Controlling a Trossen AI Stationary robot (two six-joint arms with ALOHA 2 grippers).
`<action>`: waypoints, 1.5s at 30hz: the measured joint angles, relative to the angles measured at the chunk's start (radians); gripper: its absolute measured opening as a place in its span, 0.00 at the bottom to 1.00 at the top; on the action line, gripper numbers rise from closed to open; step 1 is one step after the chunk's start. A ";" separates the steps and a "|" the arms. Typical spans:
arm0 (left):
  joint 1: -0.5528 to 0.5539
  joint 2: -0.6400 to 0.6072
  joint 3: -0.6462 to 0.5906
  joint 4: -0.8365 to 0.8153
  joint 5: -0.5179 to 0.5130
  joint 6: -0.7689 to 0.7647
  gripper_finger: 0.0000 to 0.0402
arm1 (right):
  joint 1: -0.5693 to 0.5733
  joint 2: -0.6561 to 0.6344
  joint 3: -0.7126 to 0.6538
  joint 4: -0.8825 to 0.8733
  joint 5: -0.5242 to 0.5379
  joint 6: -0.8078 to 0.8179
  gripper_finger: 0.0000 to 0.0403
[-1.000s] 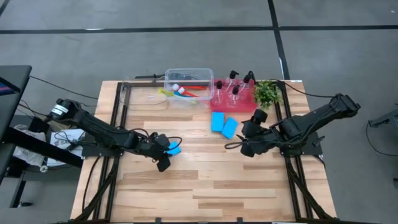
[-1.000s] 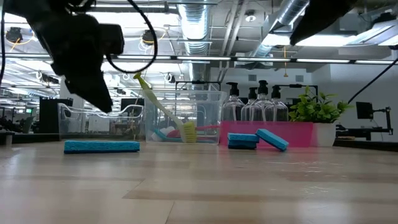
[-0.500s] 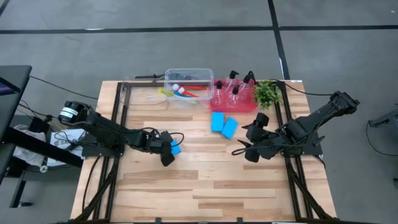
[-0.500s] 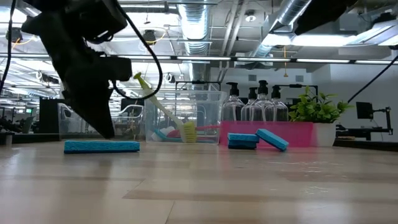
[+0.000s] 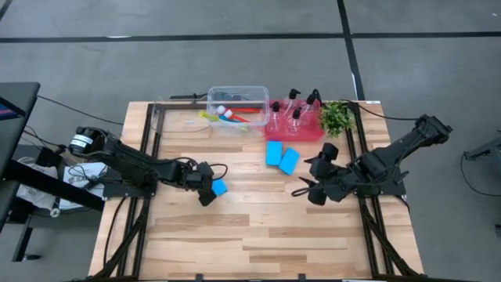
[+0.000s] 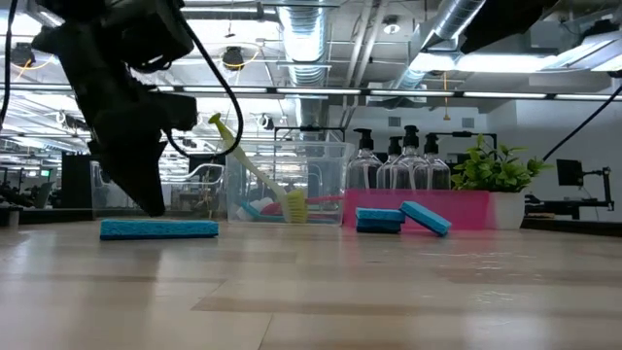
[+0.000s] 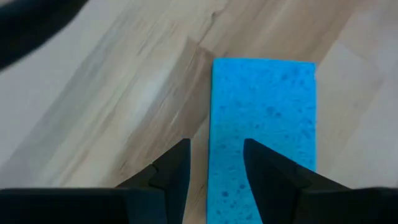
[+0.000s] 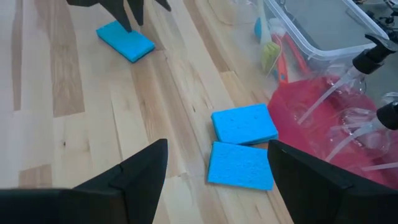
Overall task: Pick & Place Kitchen Sink Supplies
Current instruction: Put the blue sponge into the transparent bin
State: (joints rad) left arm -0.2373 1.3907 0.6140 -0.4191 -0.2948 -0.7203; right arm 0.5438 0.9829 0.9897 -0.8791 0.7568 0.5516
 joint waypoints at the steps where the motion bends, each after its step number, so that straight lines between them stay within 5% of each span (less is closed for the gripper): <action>1: 0.004 0.000 -0.008 0.014 0.011 -0.005 0.37 | 0.000 0.000 0.000 0.001 0.000 0.005 0.67; 16: 0.033 -0.006 -0.147 0.172 0.119 -0.149 0.35 | 0.000 0.001 0.000 0.001 -0.001 0.007 0.67; 26: 0.028 -0.003 -0.156 0.304 0.153 -0.152 0.03 | 0.000 0.001 0.000 0.001 -0.001 0.007 0.67; 45: 0.029 -0.002 -0.159 0.762 0.131 -0.085 0.02 | 0.000 0.001 0.000 0.007 -0.001 0.008 0.67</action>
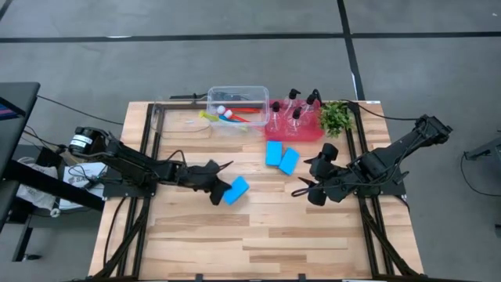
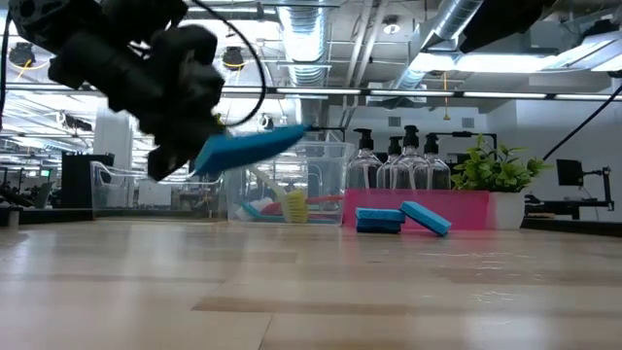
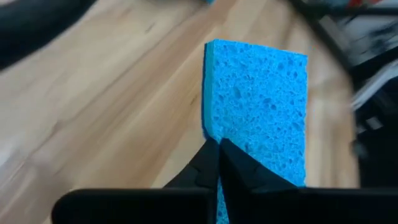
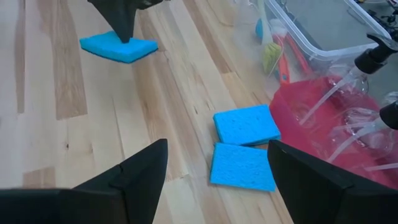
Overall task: Pick & Place Kitchen Sink Supplies
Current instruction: Put the blue sponge into the transparent bin
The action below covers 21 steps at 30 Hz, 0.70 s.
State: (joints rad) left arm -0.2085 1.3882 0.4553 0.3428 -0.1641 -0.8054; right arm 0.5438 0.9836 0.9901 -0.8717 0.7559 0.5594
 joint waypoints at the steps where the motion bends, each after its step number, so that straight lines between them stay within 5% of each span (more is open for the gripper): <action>1: 0.001 -0.003 0.000 0.032 -0.006 0.013 0.02 | 0.000 0.000 0.000 0.003 0.000 0.000 0.67; 6: 0.026 -0.094 0.002 0.082 -0.060 0.081 0.02 | 0.000 0.000 0.000 0.032 0.000 0.000 0.67; 21: 0.230 -0.632 0.002 -0.051 -0.359 0.537 0.02 | -0.026 0.000 0.000 0.199 0.003 0.007 0.67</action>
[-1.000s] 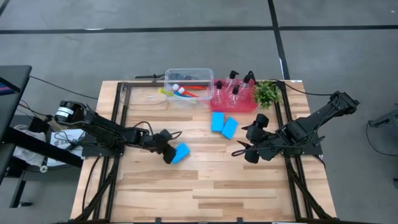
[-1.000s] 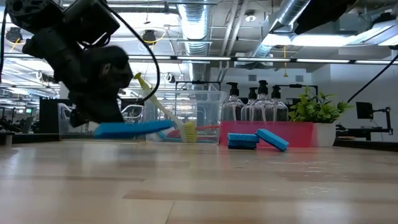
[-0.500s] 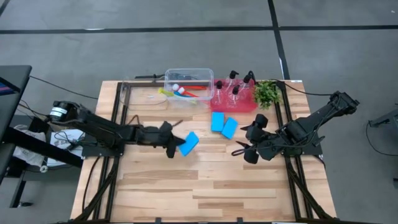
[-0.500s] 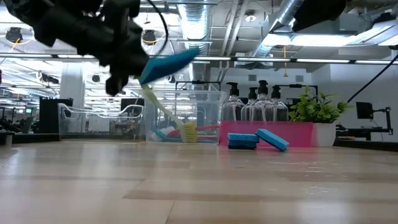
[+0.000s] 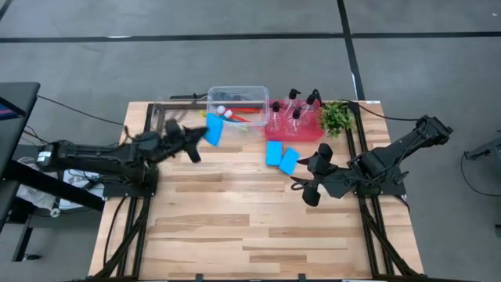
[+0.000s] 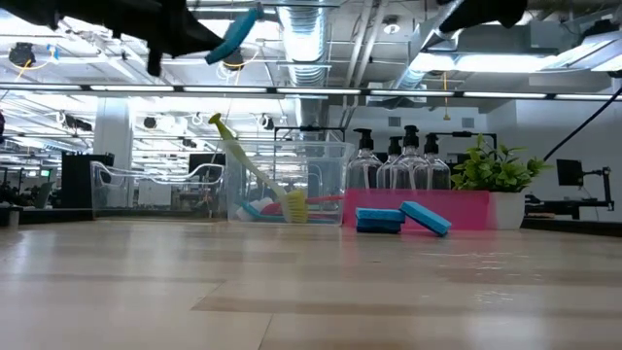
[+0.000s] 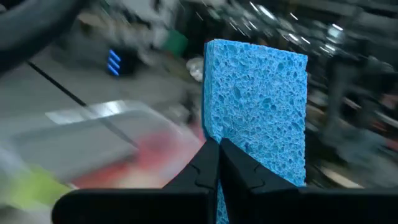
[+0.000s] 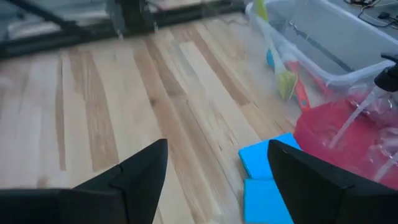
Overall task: Pick & Place Kitchen Sink Supplies
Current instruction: Put the blue sponge into the transparent bin
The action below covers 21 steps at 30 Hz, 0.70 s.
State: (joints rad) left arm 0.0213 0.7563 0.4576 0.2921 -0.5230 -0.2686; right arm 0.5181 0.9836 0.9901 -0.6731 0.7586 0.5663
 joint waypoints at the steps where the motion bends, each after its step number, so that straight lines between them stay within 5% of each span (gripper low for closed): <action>1: 0.018 -0.026 0.000 0.000 -0.023 0.037 0.02 | -0.005 0.000 0.000 0.019 0.001 0.000 0.67; 13: 0.225 -0.129 0.001 -0.050 -0.426 0.391 0.02 | -0.077 0.005 0.000 0.218 0.003 0.001 0.67; 21: 0.374 -0.043 0.001 -0.176 -0.421 0.423 0.02 | -0.091 0.051 0.001 0.254 0.027 0.003 0.67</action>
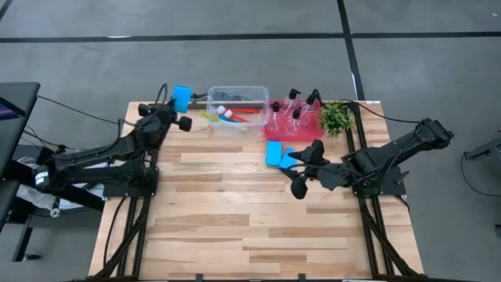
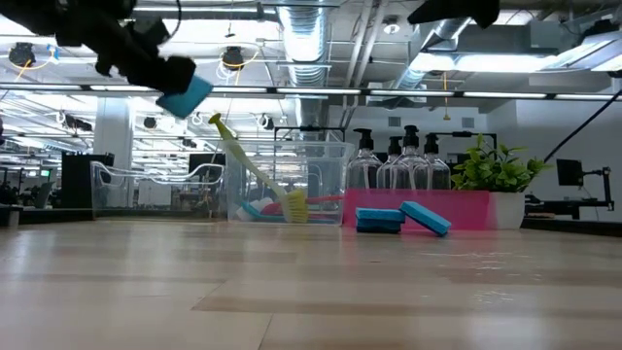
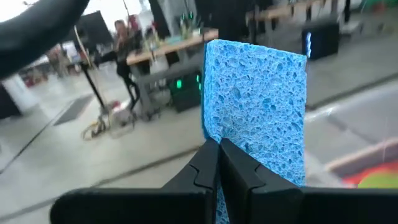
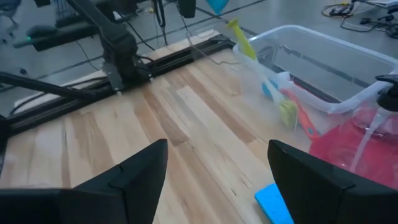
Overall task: Pick & Place Kitchen Sink Supplies
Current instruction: Put the blue sponge into the transparent bin
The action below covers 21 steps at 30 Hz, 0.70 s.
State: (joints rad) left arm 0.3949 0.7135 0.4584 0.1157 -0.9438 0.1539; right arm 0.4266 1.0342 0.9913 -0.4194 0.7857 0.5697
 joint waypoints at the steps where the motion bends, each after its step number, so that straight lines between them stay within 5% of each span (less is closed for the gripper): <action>1: 0.017 0.016 0.000 -0.026 0.011 -0.027 0.02 | -0.005 0.012 0.000 0.006 0.000 0.000 0.67; 8: 0.122 0.093 0.000 -0.090 0.162 -0.183 0.05 | -0.011 0.103 0.000 0.014 0.000 0.033 0.67; 21: 0.332 0.154 0.000 -0.115 0.435 -0.224 0.21 | 0.000 0.179 0.000 0.110 -0.030 0.034 0.67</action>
State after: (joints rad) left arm 0.7265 0.8673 0.4580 0.0011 -0.5085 -0.0701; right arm 0.4267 1.2133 0.9909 -0.3091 0.7557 0.6037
